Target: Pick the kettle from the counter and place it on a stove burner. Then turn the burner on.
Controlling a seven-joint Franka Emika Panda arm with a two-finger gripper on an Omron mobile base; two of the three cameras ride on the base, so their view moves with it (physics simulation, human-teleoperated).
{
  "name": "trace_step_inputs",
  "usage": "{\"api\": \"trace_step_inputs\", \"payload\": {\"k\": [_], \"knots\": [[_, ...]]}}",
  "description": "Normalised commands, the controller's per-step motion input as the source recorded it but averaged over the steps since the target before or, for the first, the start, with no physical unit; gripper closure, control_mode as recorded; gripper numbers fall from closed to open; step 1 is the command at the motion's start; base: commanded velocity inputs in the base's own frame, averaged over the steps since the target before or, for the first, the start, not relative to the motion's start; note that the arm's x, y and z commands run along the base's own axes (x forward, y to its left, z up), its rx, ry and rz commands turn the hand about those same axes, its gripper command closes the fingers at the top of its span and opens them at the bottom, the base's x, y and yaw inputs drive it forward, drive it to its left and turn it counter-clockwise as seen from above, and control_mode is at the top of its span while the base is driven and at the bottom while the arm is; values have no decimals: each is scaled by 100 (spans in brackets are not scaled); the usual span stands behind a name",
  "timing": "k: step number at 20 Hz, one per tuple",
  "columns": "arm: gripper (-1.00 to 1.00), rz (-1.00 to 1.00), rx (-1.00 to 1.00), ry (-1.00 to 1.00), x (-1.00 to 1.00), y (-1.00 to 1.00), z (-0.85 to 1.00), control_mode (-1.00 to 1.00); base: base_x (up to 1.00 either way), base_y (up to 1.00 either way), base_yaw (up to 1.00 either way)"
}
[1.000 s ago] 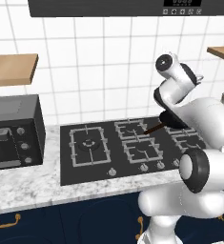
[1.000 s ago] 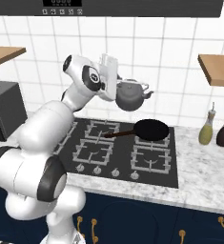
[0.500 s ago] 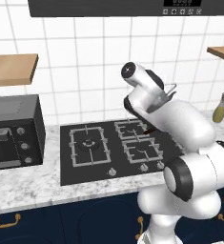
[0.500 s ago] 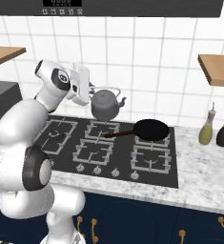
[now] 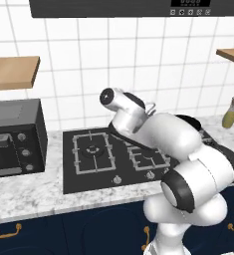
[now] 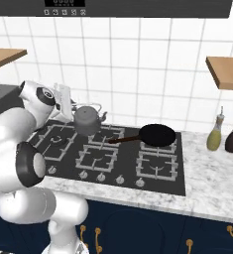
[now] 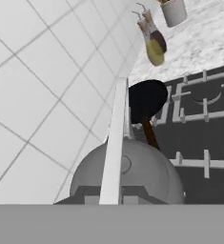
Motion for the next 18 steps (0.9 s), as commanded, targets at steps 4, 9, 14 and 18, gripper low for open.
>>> {"api": "trace_step_inputs", "payload": {"k": [4,9,14,18], "knots": [[100,5,0,22,38,100,0,-100,0,0,0],[100,5,-6,8,8,100,-26,-100,0,0,0],[100,5,-22,2,1,100,-45,-100,0,0,0],[100,7,-19,11,8,81,-26,-100,0,0,0]]}}
